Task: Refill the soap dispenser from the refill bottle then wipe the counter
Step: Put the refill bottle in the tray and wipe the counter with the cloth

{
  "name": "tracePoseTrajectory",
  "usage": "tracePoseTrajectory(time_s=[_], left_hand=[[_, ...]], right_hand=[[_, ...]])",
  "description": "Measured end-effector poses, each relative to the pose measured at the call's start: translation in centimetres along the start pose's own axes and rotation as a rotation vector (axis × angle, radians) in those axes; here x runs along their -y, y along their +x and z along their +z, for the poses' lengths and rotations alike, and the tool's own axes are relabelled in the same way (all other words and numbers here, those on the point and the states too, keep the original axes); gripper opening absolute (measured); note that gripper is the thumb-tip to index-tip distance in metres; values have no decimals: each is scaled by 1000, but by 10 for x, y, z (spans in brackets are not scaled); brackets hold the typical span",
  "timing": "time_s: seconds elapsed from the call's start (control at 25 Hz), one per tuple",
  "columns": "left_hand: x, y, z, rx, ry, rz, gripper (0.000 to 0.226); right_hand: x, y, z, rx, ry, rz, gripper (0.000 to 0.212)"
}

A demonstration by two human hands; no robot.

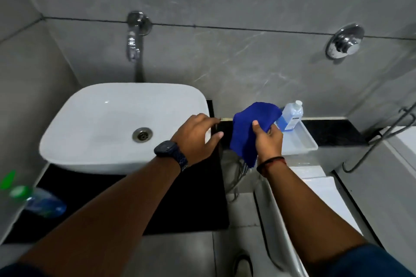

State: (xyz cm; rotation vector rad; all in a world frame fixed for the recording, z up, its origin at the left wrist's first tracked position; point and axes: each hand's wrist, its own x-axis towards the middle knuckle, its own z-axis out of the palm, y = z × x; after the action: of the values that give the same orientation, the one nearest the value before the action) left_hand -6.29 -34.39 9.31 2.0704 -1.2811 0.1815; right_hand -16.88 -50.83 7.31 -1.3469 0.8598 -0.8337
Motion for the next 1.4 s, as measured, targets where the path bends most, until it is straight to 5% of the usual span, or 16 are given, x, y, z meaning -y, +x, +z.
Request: tracePoseTrajectory(time_s=[0.28,0.52,0.6,0.84,1.2,1.4], left_hand=[[45,-145,-70,-66,-8,-189,11],[103,-230,-84,42,82,-443,36],[120,-247,-82,96,105,-505,50],[154,-276,-64,204,168,-621,93],[174,-287,-46,293,324,-591,102],[180,-287,-35,328,422,-601,105]], right_hand=[[-21,-126,47,51,-126,27,11],[-79,-194,96,-28,-422,-217,23],[-102,-210,110,69,-555,-319,32],[-162,-233,143,717,-1133,-547,59],[-170,-221,107,736,-1327,-663,69],[-169,-214,134,523,-1266,-387,68]])
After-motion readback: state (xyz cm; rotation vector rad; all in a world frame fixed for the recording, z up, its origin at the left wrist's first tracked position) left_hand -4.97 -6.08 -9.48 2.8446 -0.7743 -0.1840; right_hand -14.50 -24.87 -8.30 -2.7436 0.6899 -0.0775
